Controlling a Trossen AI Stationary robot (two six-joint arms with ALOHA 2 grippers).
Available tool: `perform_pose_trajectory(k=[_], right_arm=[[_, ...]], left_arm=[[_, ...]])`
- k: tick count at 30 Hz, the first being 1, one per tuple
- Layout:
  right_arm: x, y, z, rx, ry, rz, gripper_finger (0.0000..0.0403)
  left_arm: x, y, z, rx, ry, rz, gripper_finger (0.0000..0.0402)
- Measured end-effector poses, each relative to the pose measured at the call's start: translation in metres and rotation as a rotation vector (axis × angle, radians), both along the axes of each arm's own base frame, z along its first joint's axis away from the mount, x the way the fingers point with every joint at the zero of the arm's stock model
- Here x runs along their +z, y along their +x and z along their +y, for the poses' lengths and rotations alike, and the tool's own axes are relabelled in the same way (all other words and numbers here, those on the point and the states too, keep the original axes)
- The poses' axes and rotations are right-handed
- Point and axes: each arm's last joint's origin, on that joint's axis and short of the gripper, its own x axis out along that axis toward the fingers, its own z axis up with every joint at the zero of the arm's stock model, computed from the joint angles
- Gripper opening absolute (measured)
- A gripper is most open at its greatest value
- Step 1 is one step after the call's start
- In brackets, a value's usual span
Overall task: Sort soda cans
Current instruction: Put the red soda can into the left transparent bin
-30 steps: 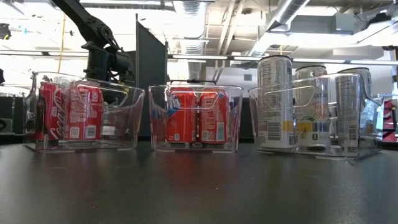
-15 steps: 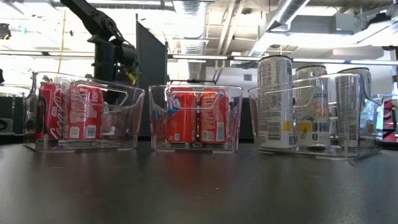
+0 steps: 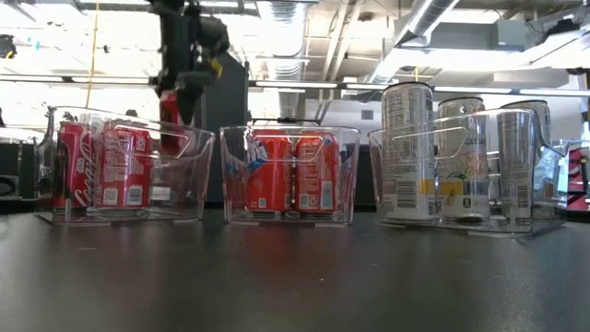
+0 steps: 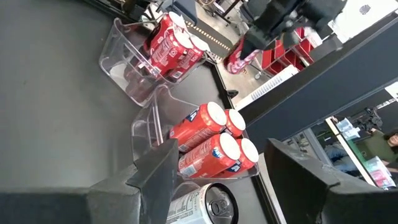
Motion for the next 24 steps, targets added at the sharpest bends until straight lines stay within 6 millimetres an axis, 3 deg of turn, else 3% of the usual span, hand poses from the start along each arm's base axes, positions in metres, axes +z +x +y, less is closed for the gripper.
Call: perform_pose_trajectory(k=[5, 9, 15, 24], right_arm=[[0.0, 0.0, 0.0, 0.001, 0.0, 0.0, 0.0255], [0.0, -0.001, 0.001, 0.003, 0.0, 0.001, 0.0255], [0.0, -0.001, 0.001, 0.008, 0.008, 0.012, 0.0255], [0.0, -0.001, 0.001, 0.01, 0.013, 0.012, 0.0255]], left_arm=[[0.039, 0.014, -0.028, -0.106, 0.037, -0.014, 0.0312], [0.058, 0.022, -0.056, -0.193, 0.027, -0.01, 0.0312], [0.072, 0.032, -0.105, -0.293, 0.044, 0.024, 0.0312], [0.083, 0.039, -0.175, -0.433, 0.031, -0.1, 0.0312]])
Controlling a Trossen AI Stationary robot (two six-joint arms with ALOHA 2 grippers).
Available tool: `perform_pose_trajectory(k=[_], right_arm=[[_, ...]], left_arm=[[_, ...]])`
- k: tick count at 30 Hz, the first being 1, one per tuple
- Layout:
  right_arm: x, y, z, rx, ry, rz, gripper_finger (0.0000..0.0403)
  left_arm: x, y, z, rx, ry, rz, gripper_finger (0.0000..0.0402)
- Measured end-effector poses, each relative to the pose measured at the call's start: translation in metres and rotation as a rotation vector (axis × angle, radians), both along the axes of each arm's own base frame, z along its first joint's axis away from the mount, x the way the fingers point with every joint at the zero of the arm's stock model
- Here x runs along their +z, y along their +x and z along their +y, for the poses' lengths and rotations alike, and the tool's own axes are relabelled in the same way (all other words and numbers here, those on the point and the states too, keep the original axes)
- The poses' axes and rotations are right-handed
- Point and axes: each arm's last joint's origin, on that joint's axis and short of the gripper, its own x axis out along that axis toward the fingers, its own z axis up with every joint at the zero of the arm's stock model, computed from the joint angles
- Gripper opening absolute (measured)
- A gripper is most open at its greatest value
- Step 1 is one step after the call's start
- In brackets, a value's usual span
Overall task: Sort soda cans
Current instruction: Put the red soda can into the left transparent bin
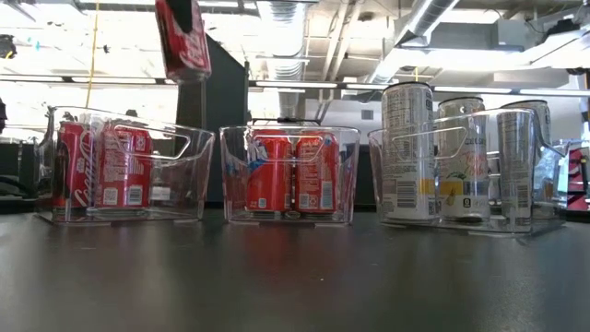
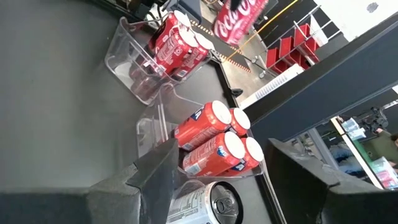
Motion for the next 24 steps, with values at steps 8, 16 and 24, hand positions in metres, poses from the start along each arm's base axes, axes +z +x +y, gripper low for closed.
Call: perform_pose_trajectory(k=[8, 16, 24], right_arm=[[0.0, 0.0, 0.0, 0.001, 0.004, -0.001, 0.0255], [0.0, 0.0, 0.0, 0.002, 0.005, 0.001, 0.0255], [0.0, 0.0, 0.0, 0.002, 0.005, 0.002, 0.0255]], left_arm=[[-0.003, 0.001, -0.05, -0.023, -0.128, -0.052, 0.0312], [-0.04, 0.001, -0.071, 0.097, -0.156, 0.043, 0.0312], [-0.077, -0.002, -0.075, 0.141, -0.19, 0.188, 0.0312]])
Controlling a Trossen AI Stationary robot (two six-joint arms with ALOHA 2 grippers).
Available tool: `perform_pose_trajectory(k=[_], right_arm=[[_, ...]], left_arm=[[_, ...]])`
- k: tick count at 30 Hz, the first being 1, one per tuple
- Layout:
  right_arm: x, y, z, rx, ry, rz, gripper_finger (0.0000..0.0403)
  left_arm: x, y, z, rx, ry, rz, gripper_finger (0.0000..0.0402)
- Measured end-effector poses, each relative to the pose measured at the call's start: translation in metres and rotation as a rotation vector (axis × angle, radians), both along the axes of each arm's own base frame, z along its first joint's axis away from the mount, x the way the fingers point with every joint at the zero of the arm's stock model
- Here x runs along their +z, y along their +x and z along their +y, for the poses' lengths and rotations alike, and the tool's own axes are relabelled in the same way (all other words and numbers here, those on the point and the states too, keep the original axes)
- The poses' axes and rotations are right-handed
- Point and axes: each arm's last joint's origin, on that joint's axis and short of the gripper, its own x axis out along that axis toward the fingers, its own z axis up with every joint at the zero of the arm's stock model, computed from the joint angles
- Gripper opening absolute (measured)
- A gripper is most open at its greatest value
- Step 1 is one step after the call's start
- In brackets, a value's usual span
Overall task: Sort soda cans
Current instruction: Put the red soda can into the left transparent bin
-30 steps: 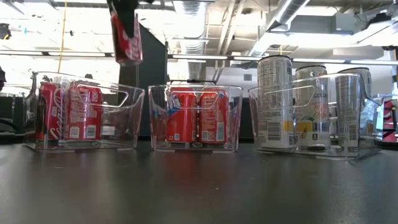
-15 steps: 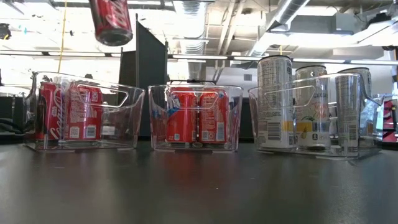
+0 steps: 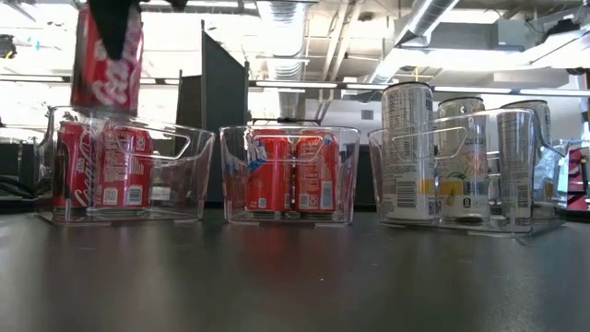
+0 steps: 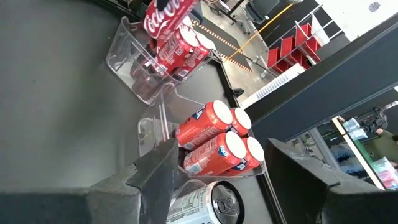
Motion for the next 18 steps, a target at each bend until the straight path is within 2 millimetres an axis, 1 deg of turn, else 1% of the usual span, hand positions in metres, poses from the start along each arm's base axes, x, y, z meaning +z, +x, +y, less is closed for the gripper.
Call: perform_pose_trajectory(k=[5, 10, 18], right_arm=[[0.0, 0.0, 0.0, 0.0, -0.001, 0.001, 0.0255], [0.0, 0.0, 0.0, 0.0, -0.001, 0.001, 0.0255], [0.0, 0.0, 0.0, 0.0, -0.001, 0.0, 0.0255]], left_arm=[[-0.021, -0.004, 0.001, 0.016, 0.023, 0.08, 0.0312], [-0.037, -0.007, 0.006, 0.04, 0.041, 0.14, 0.0312], [-0.063, -0.006, 0.012, 0.048, 0.044, 0.148, 0.0312]])
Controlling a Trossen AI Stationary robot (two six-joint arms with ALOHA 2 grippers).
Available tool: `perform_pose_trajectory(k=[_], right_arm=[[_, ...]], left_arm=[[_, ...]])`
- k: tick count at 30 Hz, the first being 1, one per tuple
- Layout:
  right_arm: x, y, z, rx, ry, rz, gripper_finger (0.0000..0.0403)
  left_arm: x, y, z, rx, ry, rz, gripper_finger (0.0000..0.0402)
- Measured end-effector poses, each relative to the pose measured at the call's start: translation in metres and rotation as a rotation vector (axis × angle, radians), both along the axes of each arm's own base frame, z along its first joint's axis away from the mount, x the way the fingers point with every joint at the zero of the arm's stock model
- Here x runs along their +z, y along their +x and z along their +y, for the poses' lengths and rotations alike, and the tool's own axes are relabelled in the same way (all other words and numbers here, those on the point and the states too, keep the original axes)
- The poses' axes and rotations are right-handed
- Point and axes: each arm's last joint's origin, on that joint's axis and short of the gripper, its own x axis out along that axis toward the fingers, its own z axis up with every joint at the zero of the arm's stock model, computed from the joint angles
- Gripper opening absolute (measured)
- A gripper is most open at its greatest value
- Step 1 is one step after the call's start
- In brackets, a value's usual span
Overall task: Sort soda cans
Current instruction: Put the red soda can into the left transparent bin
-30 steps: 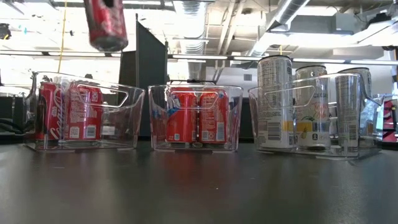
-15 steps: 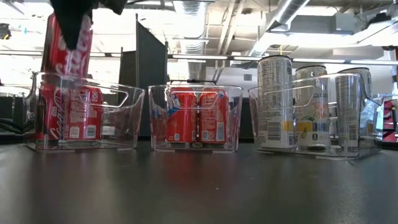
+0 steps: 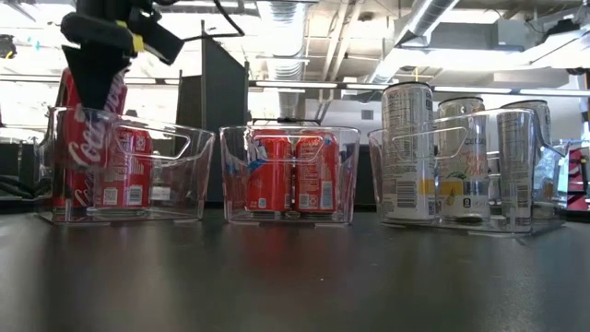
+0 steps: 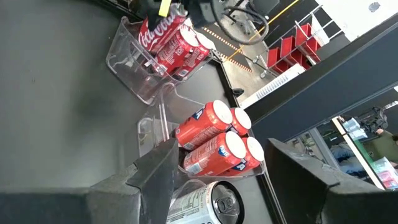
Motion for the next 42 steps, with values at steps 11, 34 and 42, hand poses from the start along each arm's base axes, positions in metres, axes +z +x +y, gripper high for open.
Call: perform_pose_trajectory(k=[11, 34, 42], right_arm=[[0.0, 0.0, 0.0, 0.0, 0.001, 0.0, 0.0255], [0.0, 0.001, 0.001, 0.0, 0.01, -0.007, 0.0255], [0.0, 0.001, 0.001, 0.0, 0.014, -0.01, 0.0255]], left_arm=[[-0.029, -0.004, 0.009, 0.023, 0.011, 0.029, 0.0312], [-0.046, -0.009, 0.01, 0.055, 0.017, 0.049, 0.0312], [-0.046, -0.009, 0.01, 0.07, 0.023, 0.048, 0.0312]])
